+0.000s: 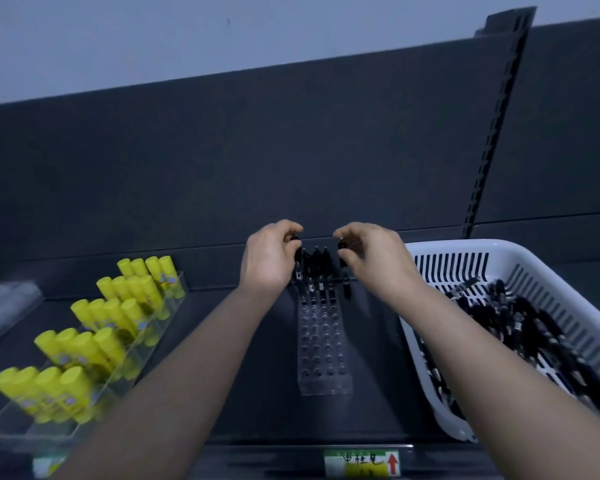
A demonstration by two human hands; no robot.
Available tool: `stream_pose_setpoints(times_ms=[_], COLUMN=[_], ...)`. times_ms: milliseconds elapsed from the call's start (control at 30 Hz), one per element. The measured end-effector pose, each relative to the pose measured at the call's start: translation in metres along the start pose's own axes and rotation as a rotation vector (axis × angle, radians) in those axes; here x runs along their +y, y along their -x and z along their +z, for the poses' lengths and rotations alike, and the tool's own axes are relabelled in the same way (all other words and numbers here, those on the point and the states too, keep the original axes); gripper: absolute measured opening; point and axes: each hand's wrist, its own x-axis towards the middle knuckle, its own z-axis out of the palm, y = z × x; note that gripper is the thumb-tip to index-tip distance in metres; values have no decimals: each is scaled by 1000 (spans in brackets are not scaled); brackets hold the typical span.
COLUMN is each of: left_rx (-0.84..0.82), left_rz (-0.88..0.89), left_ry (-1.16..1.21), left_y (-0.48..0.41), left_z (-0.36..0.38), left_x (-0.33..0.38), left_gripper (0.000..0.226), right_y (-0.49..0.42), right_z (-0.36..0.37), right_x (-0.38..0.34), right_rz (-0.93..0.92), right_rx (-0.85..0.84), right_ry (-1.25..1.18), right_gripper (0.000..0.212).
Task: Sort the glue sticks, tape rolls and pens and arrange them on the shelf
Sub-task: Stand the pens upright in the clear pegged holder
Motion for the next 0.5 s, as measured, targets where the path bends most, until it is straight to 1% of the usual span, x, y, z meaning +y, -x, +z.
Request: stream_pose_setpoints(times_ms=[133,233,333,400,500], left_rx=[-20,-54,-85,-93,-88], left_rz=[12,23,68,84,60], left_ry=[5,5,-51,-64,-53], left_y=[-1,-1,1,4,6], left_z=[9,14,19,21,22], left_x=[-5,-11,-17,-22,-28], left_gripper=[28,21,14,14,15], right_y=[-3,-5,-7,-8,-8], right_z=[8,11,13,14,18], right_x=[1,-1,-3,-4,-5], right_rz=[11,-4,-5,-3,0], right_rx=[8,23,38,45,42], right_ry=[0,24,39,45,36], right_gripper=[24,22,23,24,25])
